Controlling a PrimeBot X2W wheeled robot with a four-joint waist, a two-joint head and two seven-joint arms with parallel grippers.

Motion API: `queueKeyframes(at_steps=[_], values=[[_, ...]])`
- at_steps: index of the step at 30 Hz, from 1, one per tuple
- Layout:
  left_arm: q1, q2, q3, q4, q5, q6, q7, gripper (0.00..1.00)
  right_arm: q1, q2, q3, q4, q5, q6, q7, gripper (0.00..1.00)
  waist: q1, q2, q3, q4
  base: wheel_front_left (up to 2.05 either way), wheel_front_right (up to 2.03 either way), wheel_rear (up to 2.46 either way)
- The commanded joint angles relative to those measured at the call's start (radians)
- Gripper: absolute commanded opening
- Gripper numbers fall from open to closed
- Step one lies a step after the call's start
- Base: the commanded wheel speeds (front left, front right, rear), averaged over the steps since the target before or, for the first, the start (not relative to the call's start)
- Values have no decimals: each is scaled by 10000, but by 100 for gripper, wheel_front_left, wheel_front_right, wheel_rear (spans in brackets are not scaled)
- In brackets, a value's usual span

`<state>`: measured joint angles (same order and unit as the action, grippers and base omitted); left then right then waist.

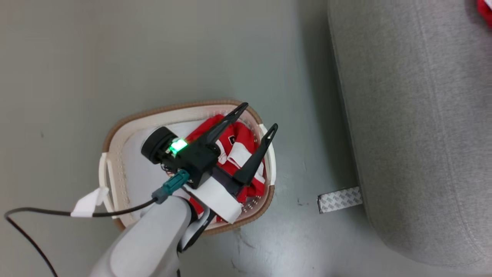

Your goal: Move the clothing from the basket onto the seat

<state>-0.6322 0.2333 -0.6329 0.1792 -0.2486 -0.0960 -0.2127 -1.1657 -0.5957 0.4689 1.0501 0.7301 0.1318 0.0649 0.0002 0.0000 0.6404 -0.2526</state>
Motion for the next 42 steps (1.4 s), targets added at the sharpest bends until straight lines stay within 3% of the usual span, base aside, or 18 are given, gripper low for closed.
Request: queueKeyframes(at_steps=[1,12,22,28,32,42], values=[[111,90,28,50,-42,24,-89,100,135,-106,119,-107,85,-22,14,100,-2,0,-359,-31,0,0,0],[962,184,780,495,-601,465,-474,100,652,-861,2148,-1836,151,-23,-1376,100,-2,0,-2980,161,0,0,0],[2138,35,2120,44,-822,1056,-515,100,1877,-880,2443,-3688,1000,-22,-3048,100,-2,0,-4870,693,0,0,0],[3091,-22,3049,-96,-714,1175,-517,100,3673,-487,1621,-4620,1013,-22,-3299,100,-2,0,-5820,980,0,0,0],[3718,-106,3591,-115,-721,1125,-517,100,5087,-79,574,-5288,389,-22,-3298,100,-2,0,-6211,1108,0,0,0],[4885,-649,4859,-27,-359,917,-518,100,8930,2269,-2136,-7731,-2193,-23,-3304,100,-2,0,-6227,1324,0,0,0]])
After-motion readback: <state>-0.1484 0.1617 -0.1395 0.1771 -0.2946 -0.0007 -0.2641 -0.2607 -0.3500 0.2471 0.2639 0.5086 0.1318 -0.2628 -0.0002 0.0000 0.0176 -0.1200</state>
